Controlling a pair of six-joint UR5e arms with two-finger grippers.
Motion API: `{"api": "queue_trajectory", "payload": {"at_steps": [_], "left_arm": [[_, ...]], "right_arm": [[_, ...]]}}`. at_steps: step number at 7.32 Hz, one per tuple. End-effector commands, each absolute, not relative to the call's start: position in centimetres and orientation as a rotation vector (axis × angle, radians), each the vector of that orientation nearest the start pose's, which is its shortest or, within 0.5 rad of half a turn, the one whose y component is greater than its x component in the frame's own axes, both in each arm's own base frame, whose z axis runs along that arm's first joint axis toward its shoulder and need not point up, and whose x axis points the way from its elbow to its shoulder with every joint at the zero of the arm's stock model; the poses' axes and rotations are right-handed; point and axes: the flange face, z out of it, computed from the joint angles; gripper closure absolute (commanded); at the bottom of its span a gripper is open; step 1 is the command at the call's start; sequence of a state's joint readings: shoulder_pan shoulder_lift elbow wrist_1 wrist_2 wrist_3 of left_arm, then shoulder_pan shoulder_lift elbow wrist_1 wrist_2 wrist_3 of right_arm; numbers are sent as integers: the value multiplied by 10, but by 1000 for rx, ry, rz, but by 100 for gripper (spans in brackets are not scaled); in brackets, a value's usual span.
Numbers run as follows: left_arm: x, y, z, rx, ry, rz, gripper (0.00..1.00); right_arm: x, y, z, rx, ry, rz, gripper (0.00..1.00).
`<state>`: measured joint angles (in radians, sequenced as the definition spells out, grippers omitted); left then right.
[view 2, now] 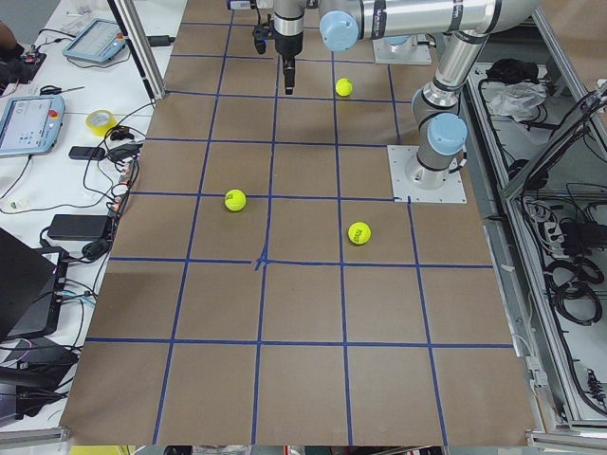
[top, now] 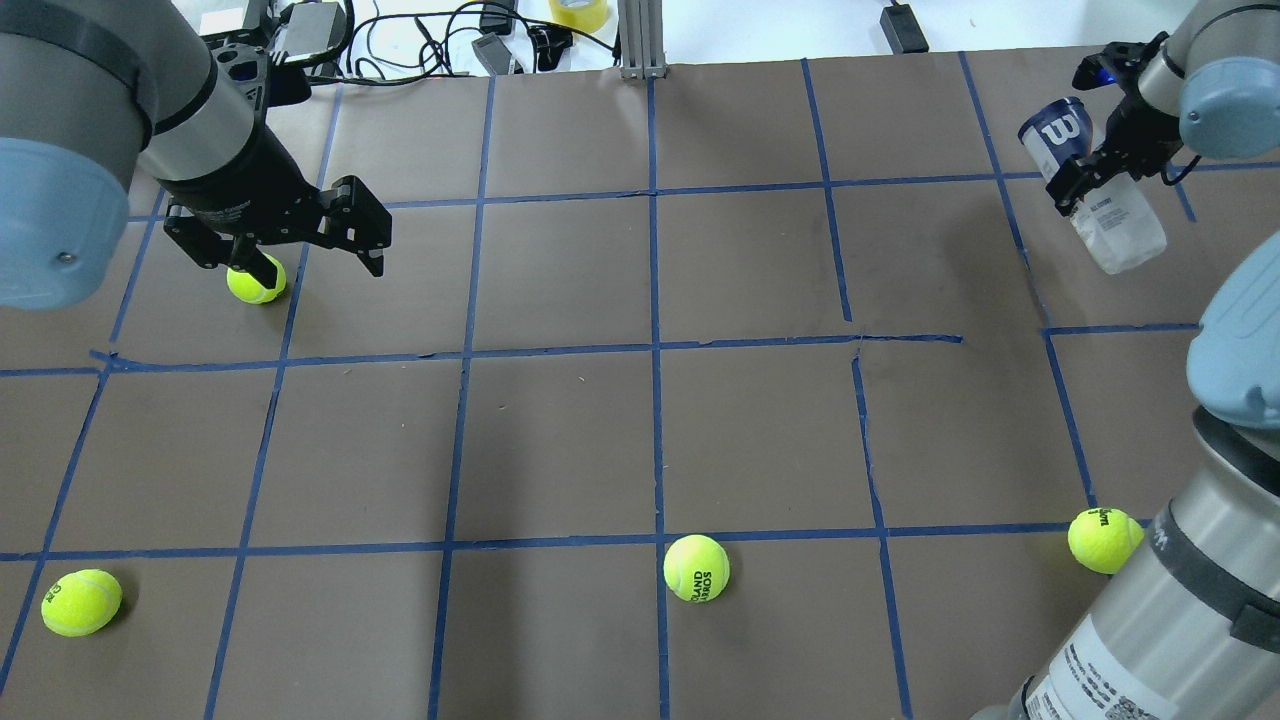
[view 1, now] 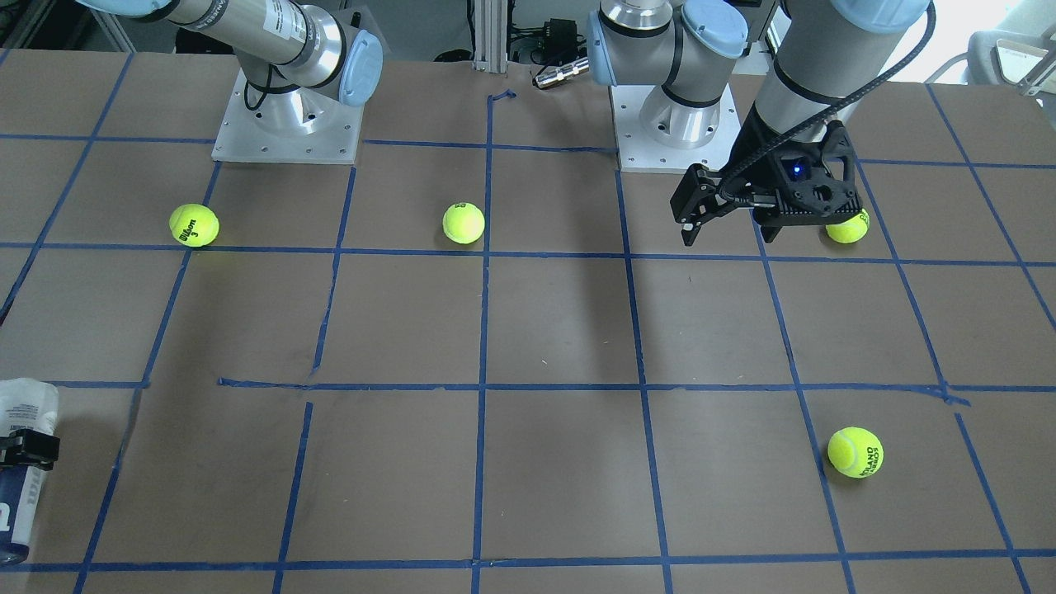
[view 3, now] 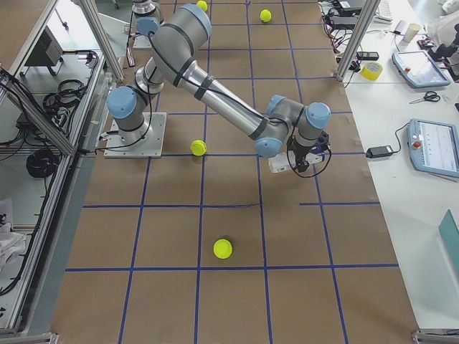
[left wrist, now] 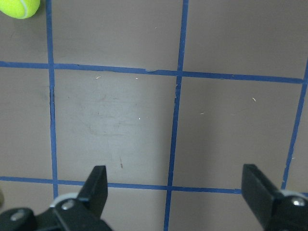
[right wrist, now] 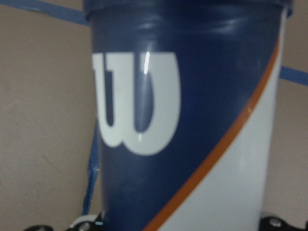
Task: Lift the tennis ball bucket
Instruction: 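Carry the can with the right gripper toward the table center, tilting it sideways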
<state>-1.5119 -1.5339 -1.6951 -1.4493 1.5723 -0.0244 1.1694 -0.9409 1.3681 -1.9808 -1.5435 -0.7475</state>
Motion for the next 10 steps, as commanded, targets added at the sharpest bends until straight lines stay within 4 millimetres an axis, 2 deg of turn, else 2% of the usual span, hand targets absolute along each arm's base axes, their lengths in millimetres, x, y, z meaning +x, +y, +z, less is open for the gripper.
{"api": "queue_trajectory", "payload": {"at_steps": [1, 3, 4, 6, 8, 10], "left_arm": [[-102, -486, 457, -137, 3128, -57, 0], [-101, -487, 451, -147, 3129, -53, 0], [-101, -487, 449, -142, 3130, -48, 0], [-104, -485, 441, -144, 3129, -17, 0], [-103, -483, 440, -137, 3126, -9, 0], [-107, -476, 431, -122, 3122, 19, 0]], "right_arm": [[-91, -699, 249, -884, 2989, -41, 37], [-27, -706, 266, -1080, 2958, -120, 36], [16, -706, 270, -1179, 2925, -130, 36], [100, -706, 284, -1405, 2875, -264, 27], [150, -696, 283, -1579, 2778, -259, 27], [221, -677, 280, -1793, 2676, -239, 27]]}}
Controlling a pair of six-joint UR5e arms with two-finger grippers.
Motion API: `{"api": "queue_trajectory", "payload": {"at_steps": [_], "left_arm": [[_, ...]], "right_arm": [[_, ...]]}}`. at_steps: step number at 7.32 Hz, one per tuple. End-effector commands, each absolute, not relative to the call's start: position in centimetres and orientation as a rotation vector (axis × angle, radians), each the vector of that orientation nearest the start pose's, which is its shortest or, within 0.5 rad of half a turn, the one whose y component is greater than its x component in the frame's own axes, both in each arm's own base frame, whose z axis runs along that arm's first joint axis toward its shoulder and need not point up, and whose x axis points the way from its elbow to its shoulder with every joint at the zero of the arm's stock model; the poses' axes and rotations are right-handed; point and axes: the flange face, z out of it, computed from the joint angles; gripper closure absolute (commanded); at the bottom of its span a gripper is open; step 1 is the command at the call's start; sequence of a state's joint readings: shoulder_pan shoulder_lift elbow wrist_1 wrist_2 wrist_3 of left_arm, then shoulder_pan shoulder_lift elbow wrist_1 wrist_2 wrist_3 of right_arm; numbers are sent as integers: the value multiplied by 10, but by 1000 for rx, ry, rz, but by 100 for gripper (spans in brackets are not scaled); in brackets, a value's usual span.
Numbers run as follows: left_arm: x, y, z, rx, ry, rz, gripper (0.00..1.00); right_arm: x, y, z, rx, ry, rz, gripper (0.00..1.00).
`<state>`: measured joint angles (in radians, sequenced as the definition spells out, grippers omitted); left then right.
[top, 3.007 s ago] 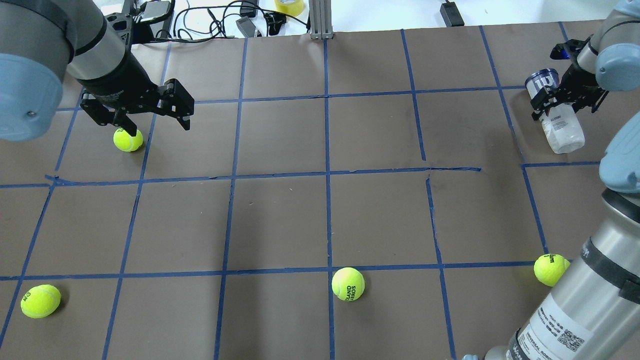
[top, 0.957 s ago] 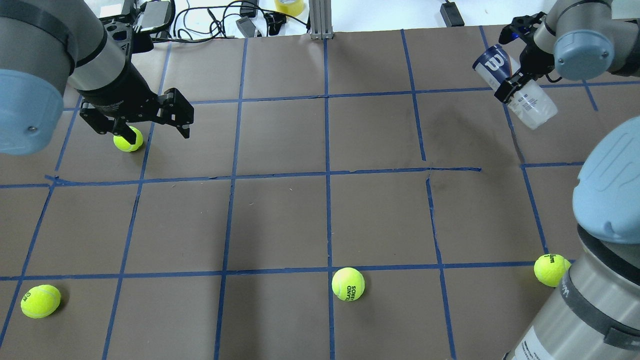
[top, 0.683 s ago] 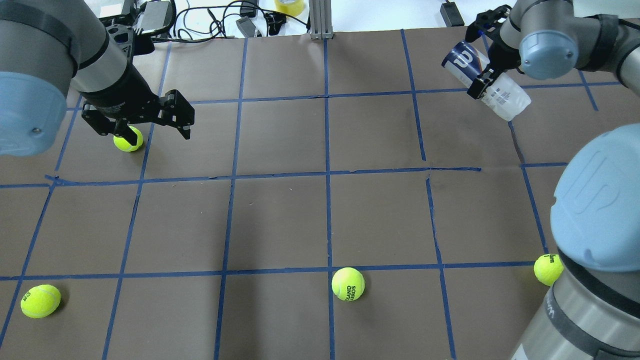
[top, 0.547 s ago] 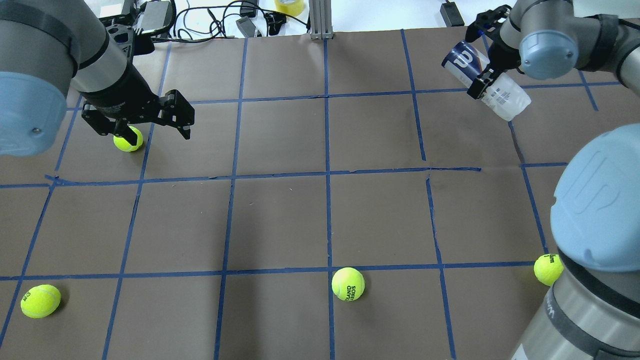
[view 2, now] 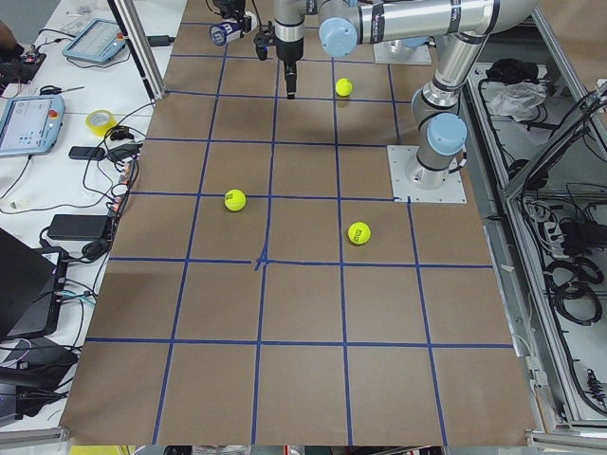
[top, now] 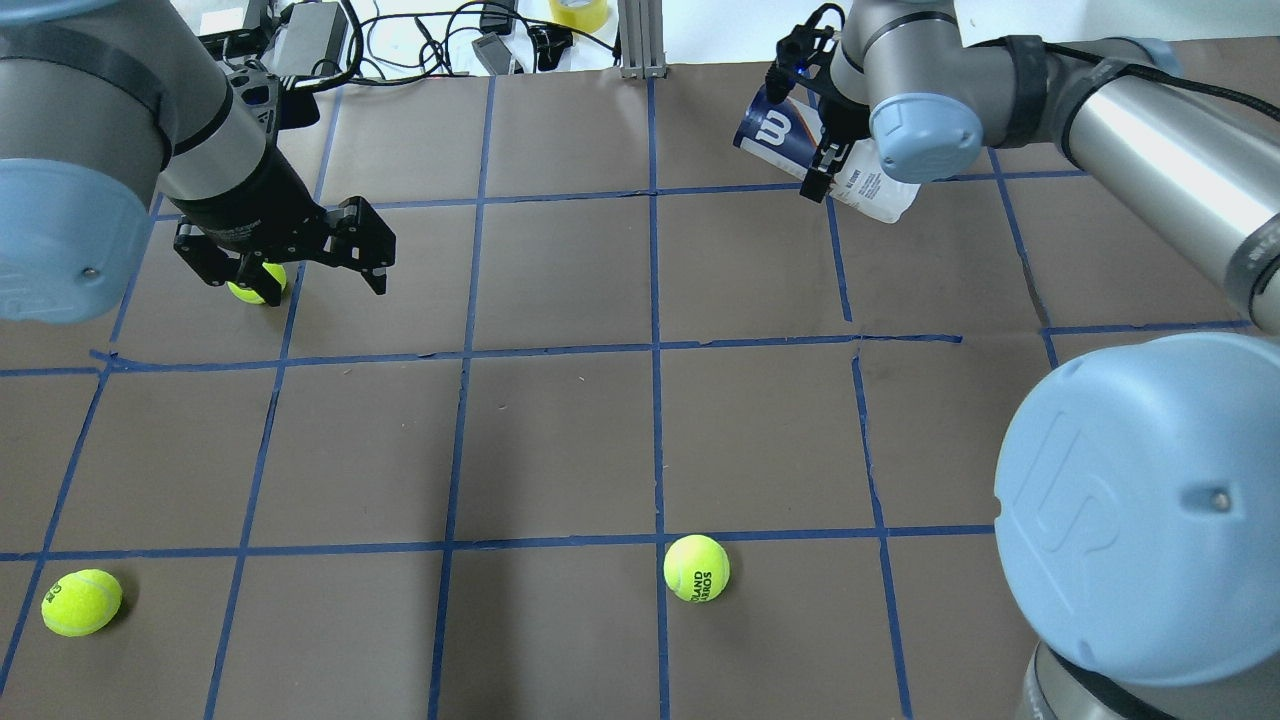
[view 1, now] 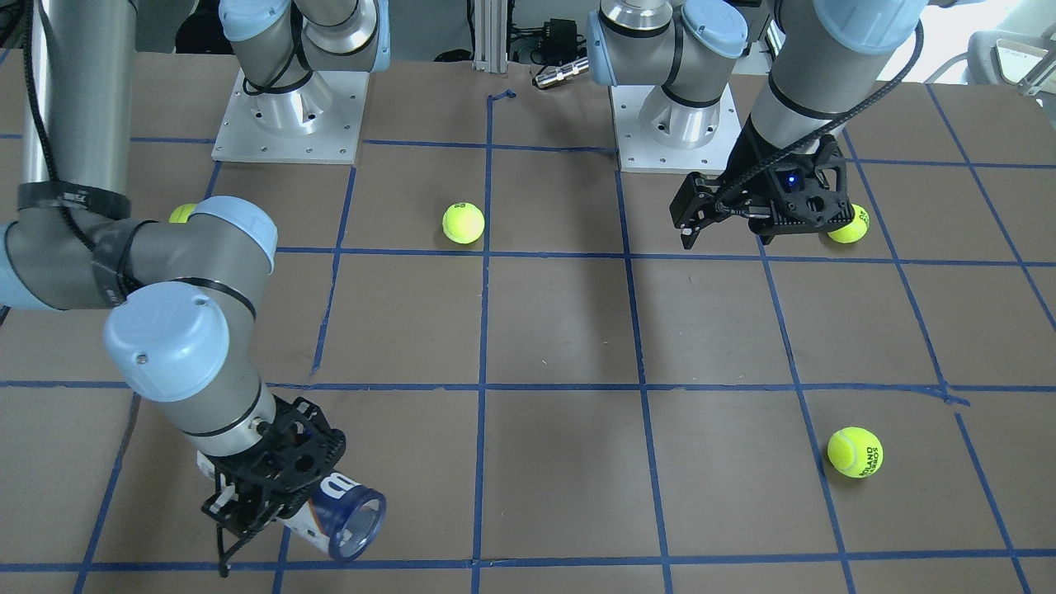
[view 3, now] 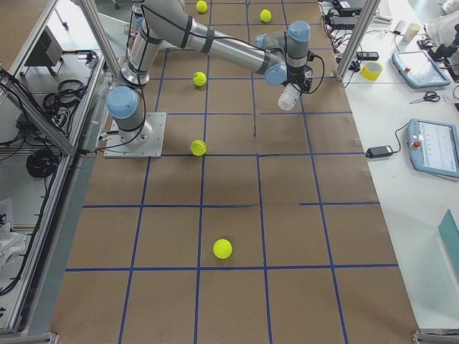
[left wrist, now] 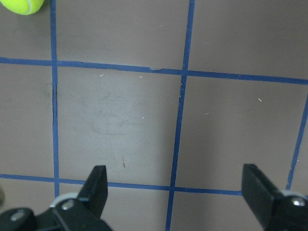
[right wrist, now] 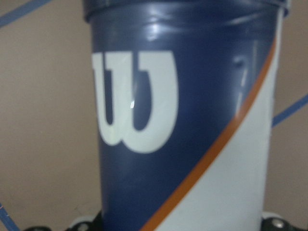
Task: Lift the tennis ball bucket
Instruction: 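Carry the can with the right gripper toward the table center, tilting it sideways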
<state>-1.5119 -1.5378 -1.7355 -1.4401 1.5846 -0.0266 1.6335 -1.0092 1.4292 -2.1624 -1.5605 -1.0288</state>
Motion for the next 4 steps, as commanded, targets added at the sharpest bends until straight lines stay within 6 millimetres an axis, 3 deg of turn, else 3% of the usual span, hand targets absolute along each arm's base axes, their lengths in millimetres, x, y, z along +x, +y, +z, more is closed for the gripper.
{"api": "queue_trajectory", "payload": {"at_steps": [1, 2, 4], "left_arm": [[-106, -475, 436, -127, 3122, 1, 0], [-107, -475, 438, -122, 3124, -14, 0], [-107, -474, 438, -122, 3118, -9, 0]], "right_arm": [[257, -662, 281, -1953, 2693, -172, 27], [290, -648, 279, -2067, 2643, -149, 27], [326, -632, 268, -2227, 2478, -134, 27]]}}
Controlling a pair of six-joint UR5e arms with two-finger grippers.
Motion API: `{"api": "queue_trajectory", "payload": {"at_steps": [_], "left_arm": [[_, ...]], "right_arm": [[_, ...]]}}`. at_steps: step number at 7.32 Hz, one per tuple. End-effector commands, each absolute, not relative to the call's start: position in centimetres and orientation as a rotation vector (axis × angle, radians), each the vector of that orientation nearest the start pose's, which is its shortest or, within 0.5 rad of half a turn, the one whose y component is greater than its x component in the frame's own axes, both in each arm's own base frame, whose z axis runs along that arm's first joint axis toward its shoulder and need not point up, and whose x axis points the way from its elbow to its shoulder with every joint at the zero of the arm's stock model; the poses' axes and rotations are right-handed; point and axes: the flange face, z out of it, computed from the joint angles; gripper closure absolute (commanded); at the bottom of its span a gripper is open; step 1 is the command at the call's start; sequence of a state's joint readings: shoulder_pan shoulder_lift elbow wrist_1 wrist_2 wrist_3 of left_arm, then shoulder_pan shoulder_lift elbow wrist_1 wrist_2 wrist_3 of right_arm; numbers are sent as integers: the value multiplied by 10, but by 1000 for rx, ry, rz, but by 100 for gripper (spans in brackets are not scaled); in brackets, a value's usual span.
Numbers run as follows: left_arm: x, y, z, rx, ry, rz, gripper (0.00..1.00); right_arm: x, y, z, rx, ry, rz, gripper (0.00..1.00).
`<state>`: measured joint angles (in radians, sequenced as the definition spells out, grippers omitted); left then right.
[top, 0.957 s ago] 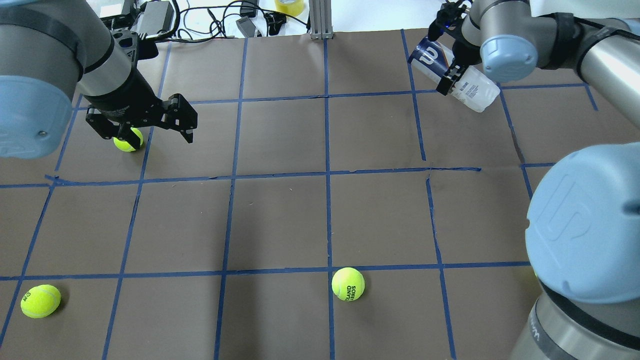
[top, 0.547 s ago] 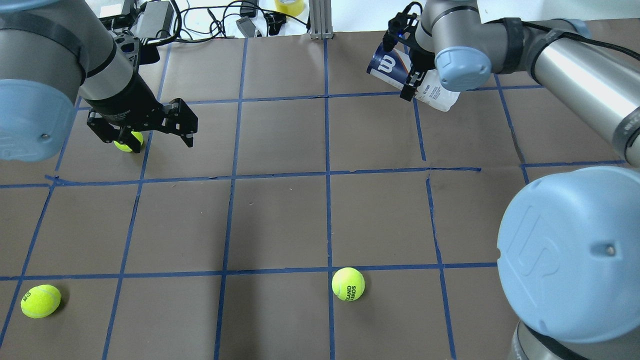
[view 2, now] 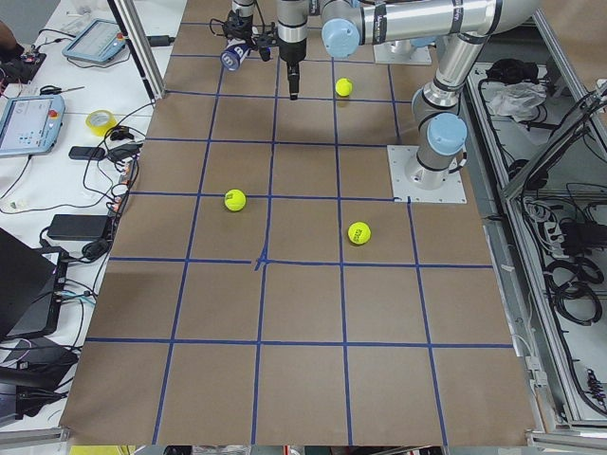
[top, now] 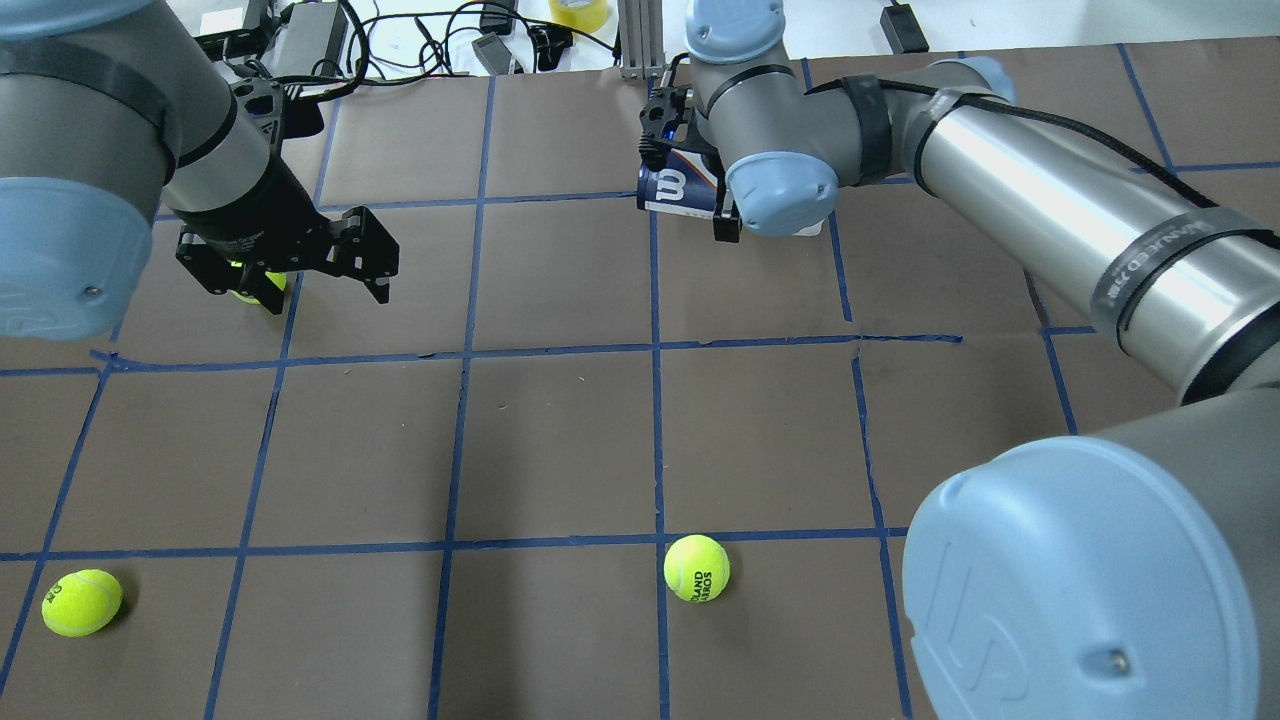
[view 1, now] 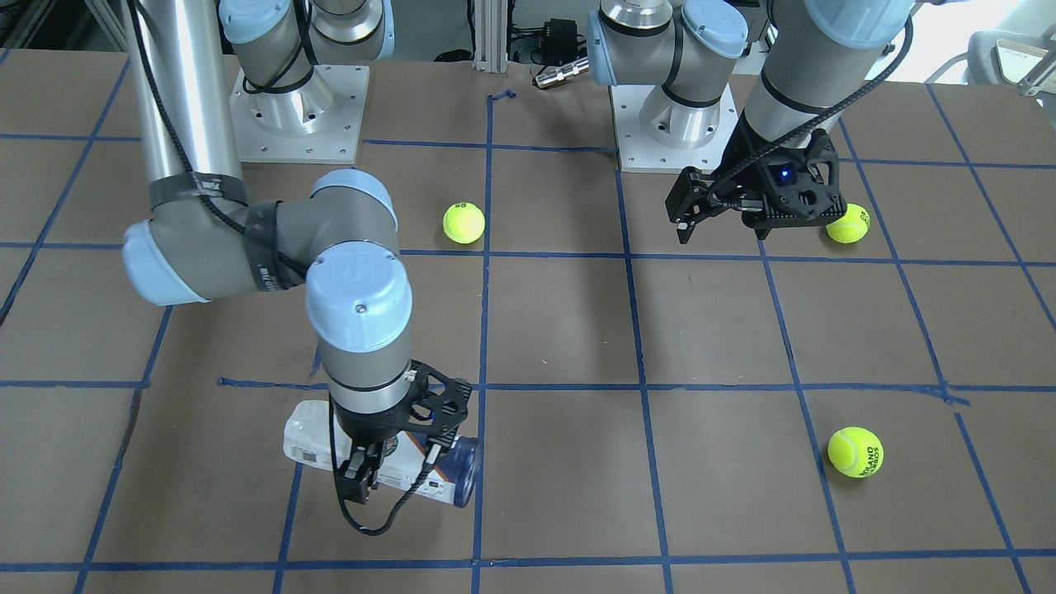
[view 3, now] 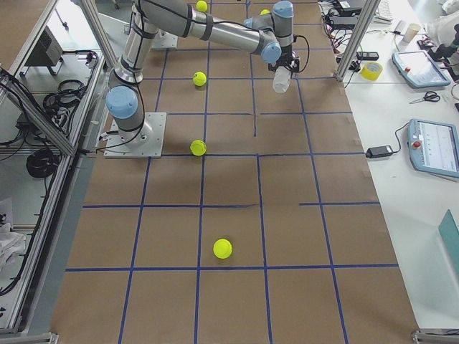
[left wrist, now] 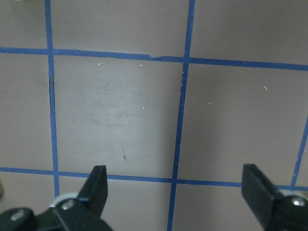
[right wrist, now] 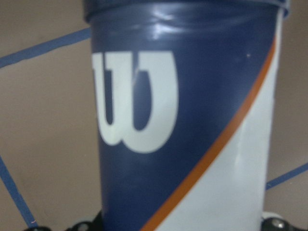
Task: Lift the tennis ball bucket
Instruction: 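Carry the can with the right gripper toward the table center, tilting it sideways, then lower the can onto its side on the table with the right gripper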
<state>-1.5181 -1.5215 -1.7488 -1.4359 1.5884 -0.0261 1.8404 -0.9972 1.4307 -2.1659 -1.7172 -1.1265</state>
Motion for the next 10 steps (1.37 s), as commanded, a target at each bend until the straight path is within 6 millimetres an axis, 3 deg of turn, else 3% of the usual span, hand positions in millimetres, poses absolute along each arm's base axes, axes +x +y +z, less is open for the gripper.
{"api": "queue_trajectory", "payload": {"at_steps": [1, 3, 4, 5, 7, 8, 10], "left_arm": [[-107, -480, 433, -141, 3106, -16, 0], [-110, -476, 440, -103, 3098, -49, 0], [-110, -475, 443, -103, 3096, -59, 0], [-109, -476, 444, -106, 3096, -61, 0], [-105, -478, 452, -116, 3091, -89, 0], [-105, -480, 460, -121, 3098, -106, 0], [-106, -480, 457, -104, 3104, -87, 0]], "right_arm": [[360, -615, 256, -2276, 2393, -129, 27], [410, -590, 226, -2365, 2289, -112, 30], [432, -579, 223, -2409, 2252, -164, 30], [443, -573, 217, -2435, 2223, -158, 31], [440, -565, 206, -2460, 2196, -122, 35], [444, -555, 197, -2478, 2186, -187, 35], [446, -544, 184, -2484, 2180, -220, 34]]}}
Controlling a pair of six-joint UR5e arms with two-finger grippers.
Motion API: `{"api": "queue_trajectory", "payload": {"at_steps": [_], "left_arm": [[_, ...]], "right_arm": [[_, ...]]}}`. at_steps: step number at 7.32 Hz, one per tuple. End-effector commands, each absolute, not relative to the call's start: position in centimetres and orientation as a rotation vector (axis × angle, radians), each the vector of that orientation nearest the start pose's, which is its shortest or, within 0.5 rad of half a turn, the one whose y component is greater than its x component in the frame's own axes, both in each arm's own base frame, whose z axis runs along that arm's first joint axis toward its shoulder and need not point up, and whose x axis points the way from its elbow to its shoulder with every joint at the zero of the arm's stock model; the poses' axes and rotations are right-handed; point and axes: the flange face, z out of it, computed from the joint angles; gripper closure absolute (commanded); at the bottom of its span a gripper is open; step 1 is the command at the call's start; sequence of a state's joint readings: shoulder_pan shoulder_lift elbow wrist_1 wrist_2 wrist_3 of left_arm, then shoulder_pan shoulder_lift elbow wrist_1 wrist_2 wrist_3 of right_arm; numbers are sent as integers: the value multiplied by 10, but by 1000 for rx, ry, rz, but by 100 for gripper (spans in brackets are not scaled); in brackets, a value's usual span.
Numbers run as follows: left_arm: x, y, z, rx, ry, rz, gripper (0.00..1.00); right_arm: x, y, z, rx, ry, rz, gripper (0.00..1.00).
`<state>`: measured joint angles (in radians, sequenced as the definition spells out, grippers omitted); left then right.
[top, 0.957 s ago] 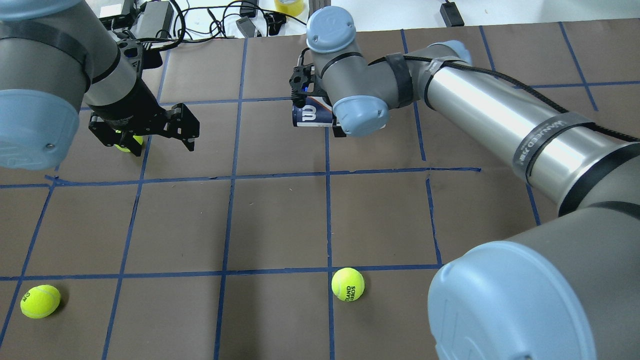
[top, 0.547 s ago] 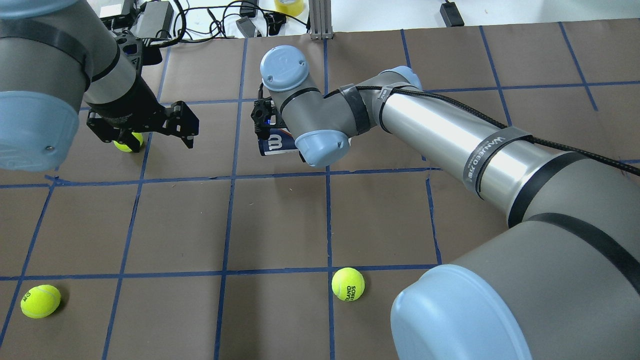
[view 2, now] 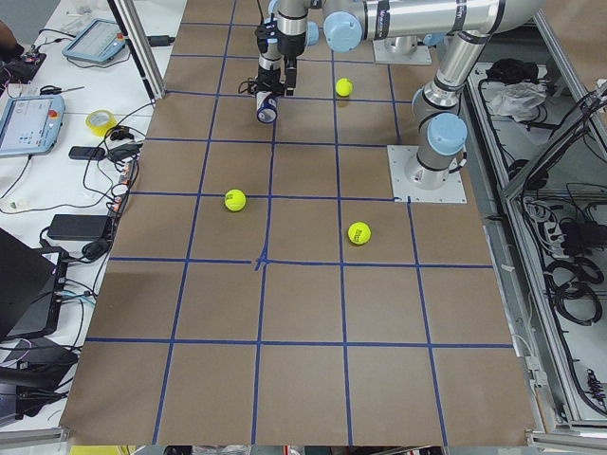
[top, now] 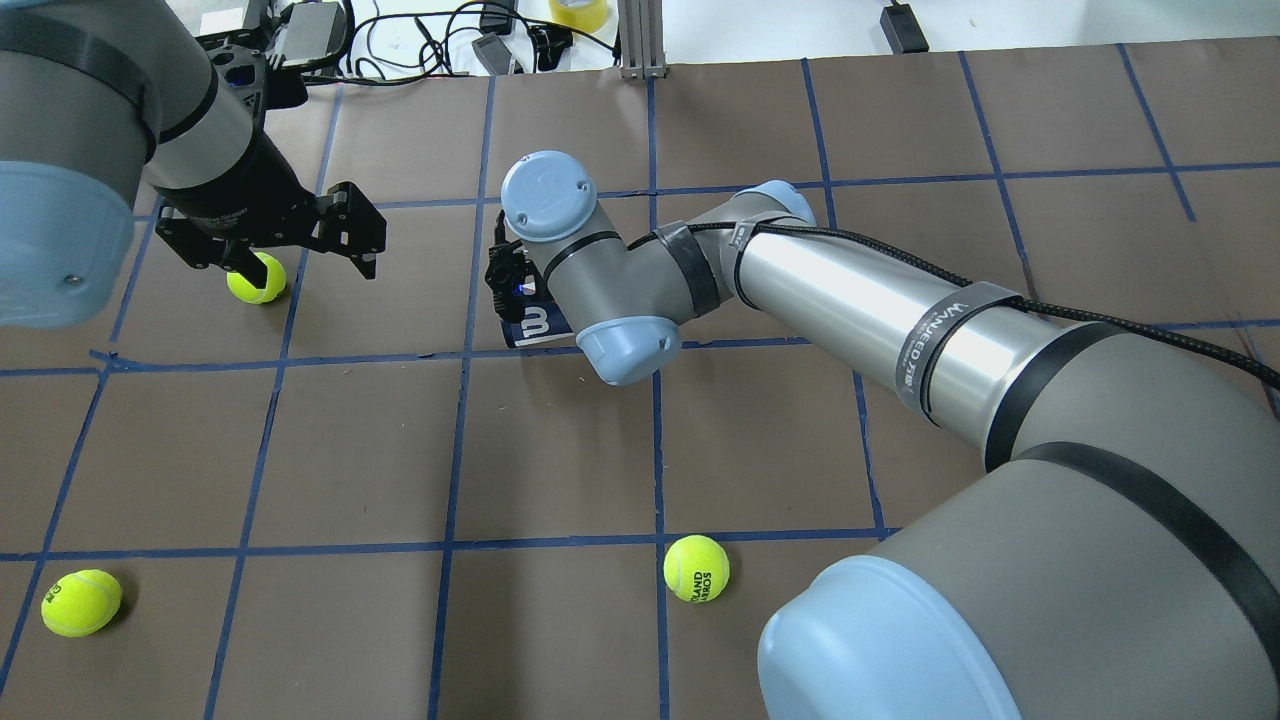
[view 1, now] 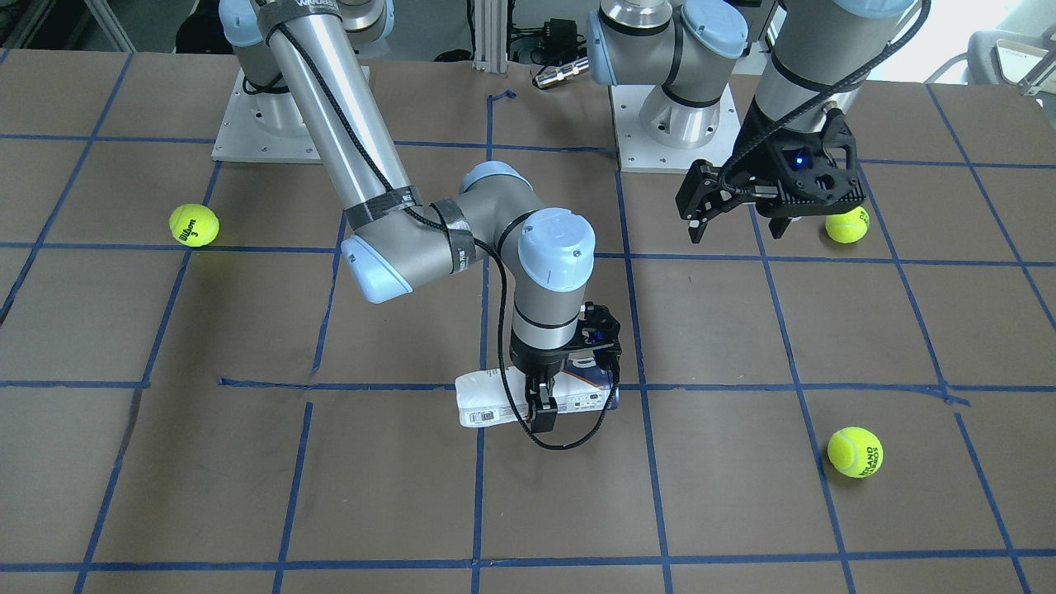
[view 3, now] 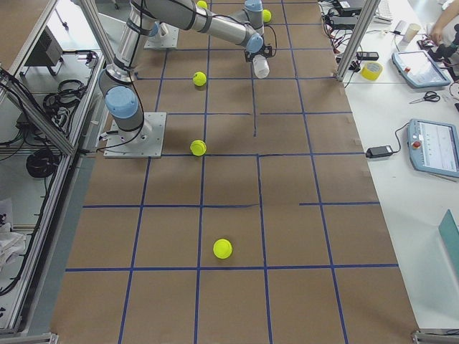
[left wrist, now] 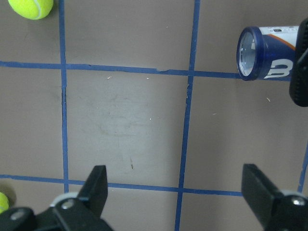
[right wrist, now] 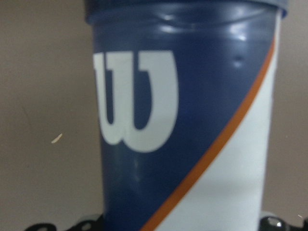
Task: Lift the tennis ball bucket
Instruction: 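Lower the can onto its side on the table with the right gripper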
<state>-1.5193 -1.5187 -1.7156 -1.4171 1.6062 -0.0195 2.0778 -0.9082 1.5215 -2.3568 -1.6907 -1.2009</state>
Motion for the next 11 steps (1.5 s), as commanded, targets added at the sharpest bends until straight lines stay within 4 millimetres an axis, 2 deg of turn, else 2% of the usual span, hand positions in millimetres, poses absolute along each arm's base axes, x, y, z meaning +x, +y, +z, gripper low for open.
{"api": "queue_trajectory", "payload": {"at_steps": [1, 2, 3, 4, 6, 8, 9, 10, 11], "left_arm": [[-105, -480, 460, -95, 3104, -96, 0], [-106, -482, 457, -90, 3109, -87, 0], [-105, -482, 457, -92, 3102, -89, 0], [-104, -483, 455, -92, 3100, -84, 0], [-104, -481, 455, -92, 3094, -96, 0], [-105, -481, 454, -90, 3095, -91, 0], [-105, -482, 453, -90, 3095, -86, 0], [-105, -481, 452, -90, 3097, -84, 0], [-105, -482, 453, -90, 3098, -89, 0]], "right_arm": [[446, -544, 184, -2483, 2183, -227, 31], [445, -546, 180, -2472, 2192, -229, 20], [447, -547, 177, -2453, 2218, -258, 0], [447, -547, 170, -2446, 2225, -246, 0], [452, -545, 190, -2420, 2254, -316, 0], [453, -543, 198, -2320, 2327, -351, 0], [453, -543, 212, -2241, 2363, -398, 0], [439, -551, 238, -2178, 2386, -456, 0], [420, -555, 286, -2038, 2476, -554, 0]]}}
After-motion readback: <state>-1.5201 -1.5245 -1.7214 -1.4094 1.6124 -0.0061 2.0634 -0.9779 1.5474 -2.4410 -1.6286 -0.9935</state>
